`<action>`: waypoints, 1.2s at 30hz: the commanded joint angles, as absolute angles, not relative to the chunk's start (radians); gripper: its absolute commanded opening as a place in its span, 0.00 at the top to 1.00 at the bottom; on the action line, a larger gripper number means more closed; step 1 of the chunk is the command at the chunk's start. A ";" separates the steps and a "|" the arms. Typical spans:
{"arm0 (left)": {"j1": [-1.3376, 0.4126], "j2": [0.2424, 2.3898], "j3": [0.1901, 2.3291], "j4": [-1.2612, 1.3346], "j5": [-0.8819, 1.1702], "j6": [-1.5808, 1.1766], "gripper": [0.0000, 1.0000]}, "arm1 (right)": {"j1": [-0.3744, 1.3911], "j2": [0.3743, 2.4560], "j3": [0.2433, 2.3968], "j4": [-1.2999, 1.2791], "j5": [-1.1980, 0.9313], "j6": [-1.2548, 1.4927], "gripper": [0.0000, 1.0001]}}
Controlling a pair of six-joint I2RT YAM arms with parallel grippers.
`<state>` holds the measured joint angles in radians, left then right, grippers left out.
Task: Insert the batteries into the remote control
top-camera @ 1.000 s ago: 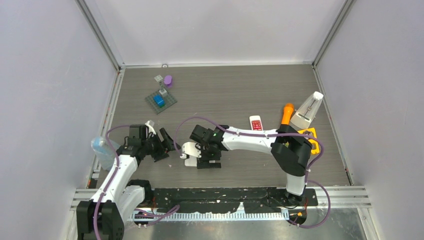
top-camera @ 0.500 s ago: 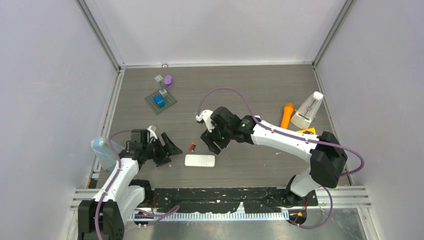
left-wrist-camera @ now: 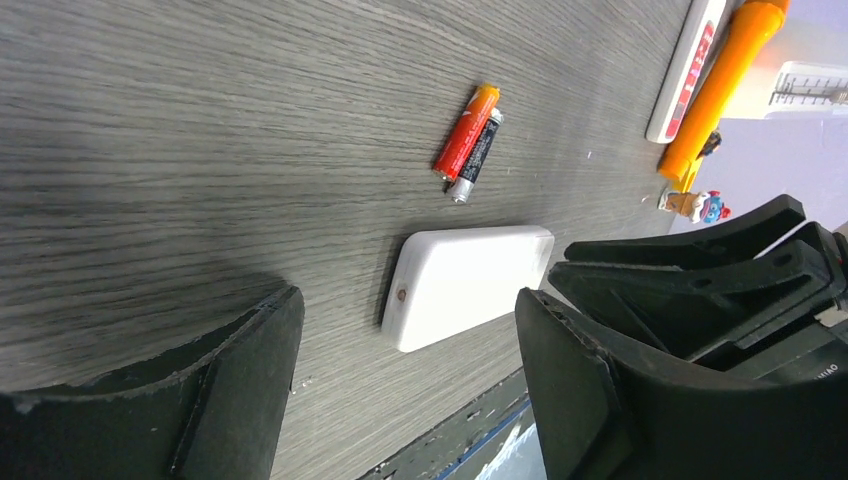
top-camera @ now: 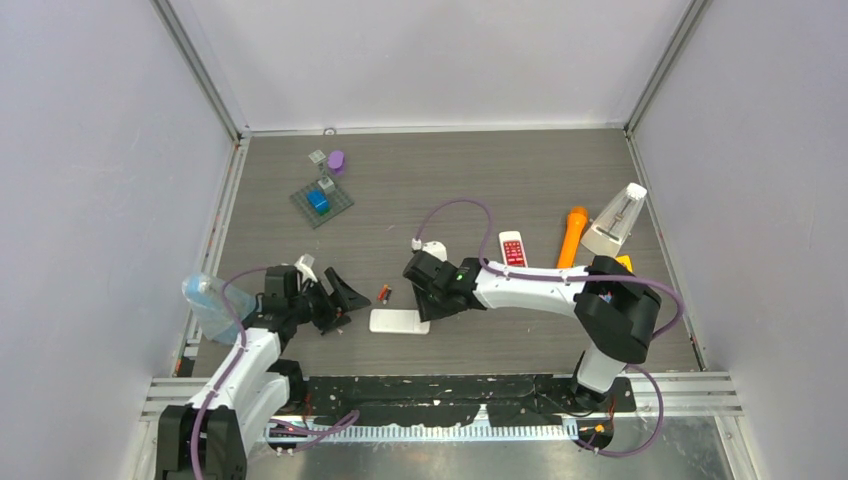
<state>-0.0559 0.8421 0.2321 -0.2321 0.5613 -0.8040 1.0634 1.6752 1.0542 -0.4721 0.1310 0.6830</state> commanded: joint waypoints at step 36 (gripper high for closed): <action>-0.187 0.954 0.183 -0.254 0.565 -0.810 0.55 | 1.182 1.731 0.949 -0.310 0.222 1.115 0.55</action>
<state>-0.1802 0.9386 0.2218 -0.1997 0.5732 -0.8227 1.1610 1.7000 0.9974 -0.4126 0.2947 1.0519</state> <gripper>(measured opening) 0.473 0.452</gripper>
